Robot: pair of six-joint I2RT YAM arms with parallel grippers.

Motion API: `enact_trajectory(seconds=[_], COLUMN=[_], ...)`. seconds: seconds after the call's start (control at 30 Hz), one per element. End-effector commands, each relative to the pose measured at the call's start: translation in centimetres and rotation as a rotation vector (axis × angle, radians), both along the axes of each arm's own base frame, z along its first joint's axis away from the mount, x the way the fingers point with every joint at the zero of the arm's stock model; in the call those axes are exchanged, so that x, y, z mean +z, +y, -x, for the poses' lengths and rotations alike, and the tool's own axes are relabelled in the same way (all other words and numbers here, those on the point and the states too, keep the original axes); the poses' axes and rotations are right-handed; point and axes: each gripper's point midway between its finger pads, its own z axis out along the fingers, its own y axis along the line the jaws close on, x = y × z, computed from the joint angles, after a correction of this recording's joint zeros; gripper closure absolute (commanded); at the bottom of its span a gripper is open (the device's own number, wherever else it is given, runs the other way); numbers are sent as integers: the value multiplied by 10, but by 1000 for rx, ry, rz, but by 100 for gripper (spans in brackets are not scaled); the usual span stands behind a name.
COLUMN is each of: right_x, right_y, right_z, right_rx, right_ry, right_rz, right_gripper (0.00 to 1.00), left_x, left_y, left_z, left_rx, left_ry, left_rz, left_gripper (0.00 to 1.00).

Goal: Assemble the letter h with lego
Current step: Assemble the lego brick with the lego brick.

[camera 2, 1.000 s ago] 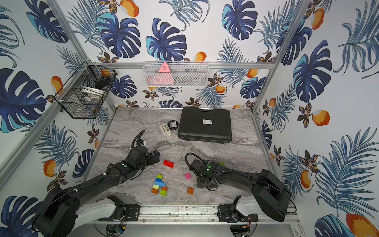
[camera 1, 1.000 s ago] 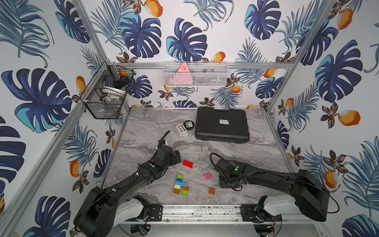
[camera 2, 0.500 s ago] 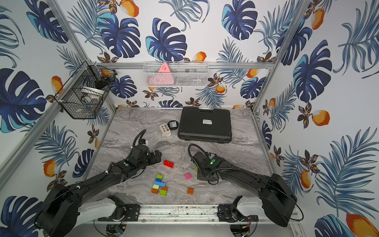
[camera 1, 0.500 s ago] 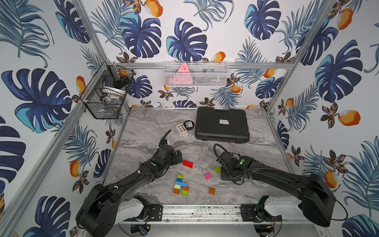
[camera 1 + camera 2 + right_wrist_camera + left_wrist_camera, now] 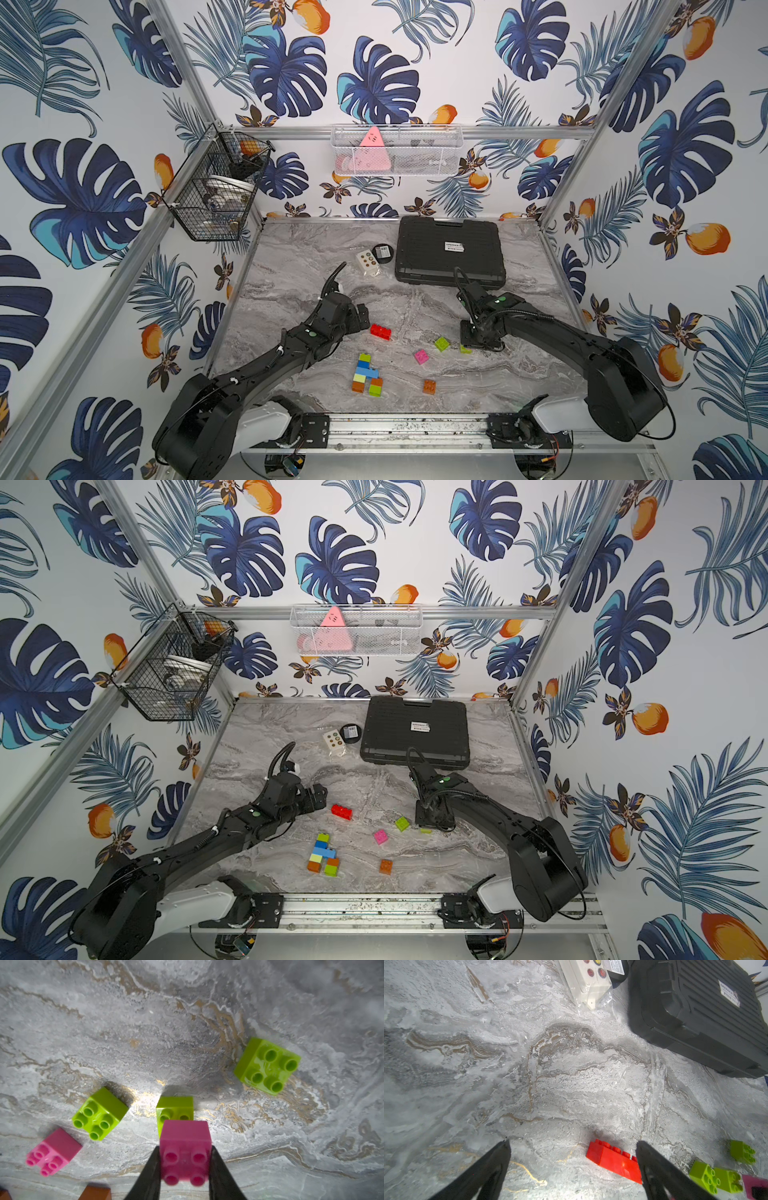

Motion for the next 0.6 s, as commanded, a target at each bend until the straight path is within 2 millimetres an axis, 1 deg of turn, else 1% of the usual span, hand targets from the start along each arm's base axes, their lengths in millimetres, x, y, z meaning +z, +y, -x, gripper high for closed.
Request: enact_trajectory(seconds=[0.0,0.1,0.23,0.33,0.43,0.57], right_x=[-1,-2,-7,-13,-17,-20], right_y=[2,6,2,4,3,8], right_z=[1,0,0,1,0,3], right_rx=[37,40,24,21,15,11], right_ry=[20,19,24,33,36,52], right_rz=[-15,-37,-18,-34,-26,-54], right_gripper=[70,70,69,69,69,70], left_x=[2,2,1,1,0,0], left_y=[0,2,0,3,0,2], left_z=[-2,-1,-1,-1,-1,-1], left_rx=[-1,9,0,11,2,12], left_ry=[-7,-7,-4,-5,-4,-1], left_rz=[1,-10,1,-10,3,-11], left_gripper=[1,1,1,1,1,1])
